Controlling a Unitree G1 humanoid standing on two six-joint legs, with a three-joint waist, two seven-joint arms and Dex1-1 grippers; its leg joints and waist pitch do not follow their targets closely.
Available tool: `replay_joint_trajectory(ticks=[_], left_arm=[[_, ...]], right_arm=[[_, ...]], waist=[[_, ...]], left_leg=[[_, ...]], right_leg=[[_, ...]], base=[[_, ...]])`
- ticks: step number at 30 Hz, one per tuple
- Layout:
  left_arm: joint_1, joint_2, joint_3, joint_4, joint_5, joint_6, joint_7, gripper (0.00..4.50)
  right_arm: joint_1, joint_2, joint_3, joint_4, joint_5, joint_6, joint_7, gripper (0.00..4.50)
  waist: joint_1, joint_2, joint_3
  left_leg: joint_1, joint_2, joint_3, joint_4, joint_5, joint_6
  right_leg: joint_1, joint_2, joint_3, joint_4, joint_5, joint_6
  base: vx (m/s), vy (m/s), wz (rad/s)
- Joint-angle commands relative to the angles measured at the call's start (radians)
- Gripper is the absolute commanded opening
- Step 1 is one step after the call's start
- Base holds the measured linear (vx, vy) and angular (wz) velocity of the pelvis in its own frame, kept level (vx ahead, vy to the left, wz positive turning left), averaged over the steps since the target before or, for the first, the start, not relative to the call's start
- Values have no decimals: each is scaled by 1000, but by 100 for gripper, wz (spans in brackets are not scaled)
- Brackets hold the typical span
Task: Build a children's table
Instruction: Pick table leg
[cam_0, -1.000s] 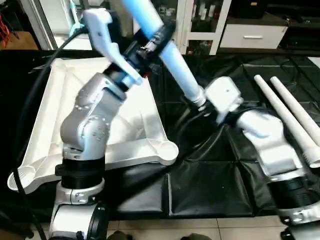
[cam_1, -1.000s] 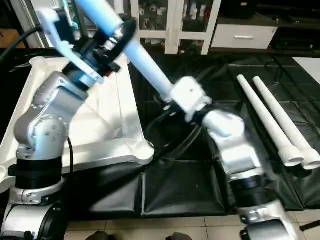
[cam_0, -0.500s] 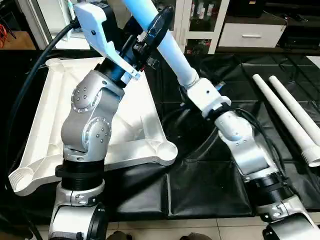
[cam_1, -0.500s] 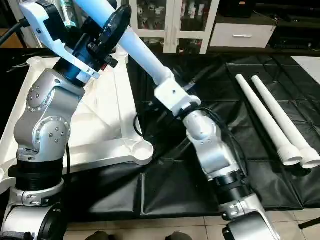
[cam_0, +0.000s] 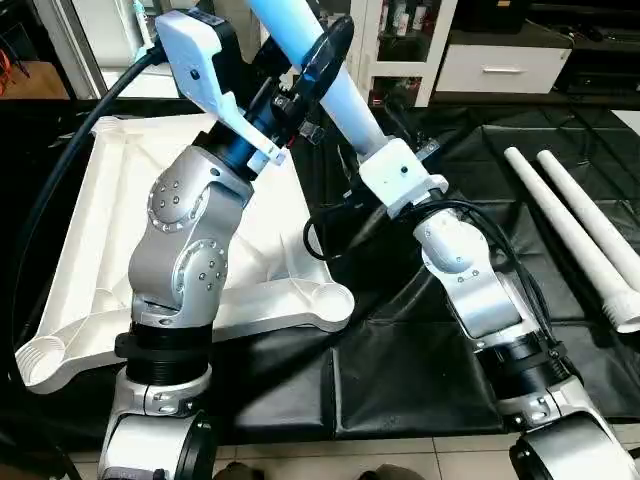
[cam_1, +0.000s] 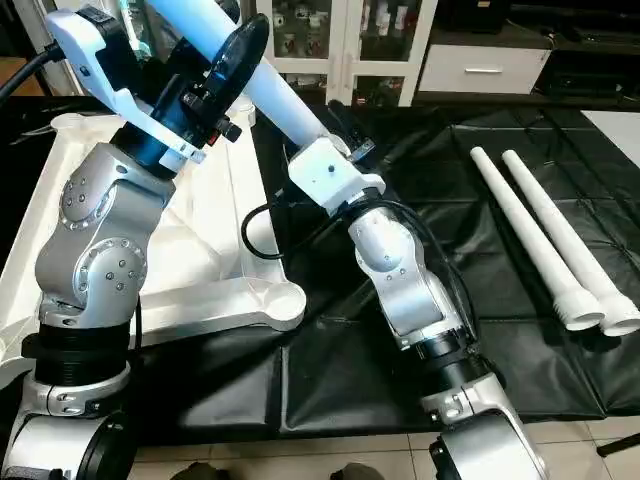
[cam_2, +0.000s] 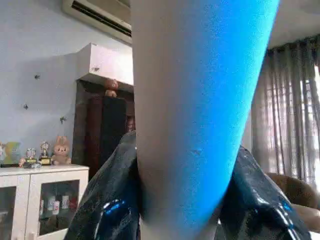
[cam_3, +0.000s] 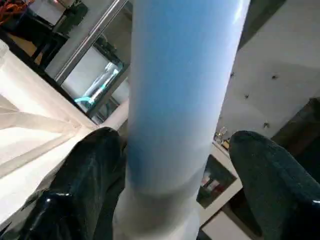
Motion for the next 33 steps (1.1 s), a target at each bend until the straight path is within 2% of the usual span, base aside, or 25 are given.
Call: replay_joint_trajectory(ticks=[1,2,6,9,13,26,30,31,33], left_arm=[[-1,0,-8,2,1,-12,-2,170],[-1,0,-9,2,-1,-13,-3,170],[-2,0,-13,2,-1,-13,-7,170],[1,-4,-19,1,-5,-10,-9,170],[2,-6,-24,-1,-8,-10,-12,170],[2,-6,-29,-5,-19,-7,-15,170],[0,-5,-28,-3,-23,-9,-16,170],[-2,-5,-28,-2,-23,-9,-16,170],[-3,-4,-27,-1,-24,-10,-16,170]], right_arm=[[-24,6,-20,17,16,-19,-1,384],[-27,8,-22,24,18,-21,0,357],[-36,10,-27,38,24,-34,1,323],[-42,9,-25,48,24,-43,0,315],[-51,9,-30,66,25,-56,-2,275],[-62,8,-44,94,23,-69,-9,271],[-62,11,-48,98,23,-73,-8,271],[-62,11,-48,98,23,-74,-7,244],[-62,13,-48,100,24,-77,-5,237]], waist=[[-9,3,-75],[-11,3,-76],[-15,2,-76],[-20,3,-76],[-23,3,-76],[-22,4,-78],[-22,6,-77],[-22,5,-77],[-22,6,-77]], left_leg=[[24,11,-10,-77,-243,-30],[24,11,-10,-77,-246,-29],[22,11,-10,-76,-247,-27],[21,11,-11,-77,-248,-26],[21,10,-10,-76,-258,-22],[19,10,-9,-75,-234,-16],[22,11,-9,-76,-251,-18],[22,11,-9,-77,-255,-19],[22,11,-10,-76,-256,-20]], right_leg=[[45,-44,41,-83,-138,-166],[44,-43,41,-83,-139,-166],[45,-45,41,-84,-145,-168],[46,-44,41,-84,-148,-169],[45,-44,41,-86,-162,-171],[47,-43,41,-81,-107,-186],[46,-43,40,-84,-131,-186],[45,-43,40,-84,-137,-184],[45,-44,40,-84,-139,-182]], base=[[0,0,0],[0,0,0],[0,0,0],[0,0,0],[0,0,0],[0,0,0],[0,0,0],[0,0,0],[0,0,0]])
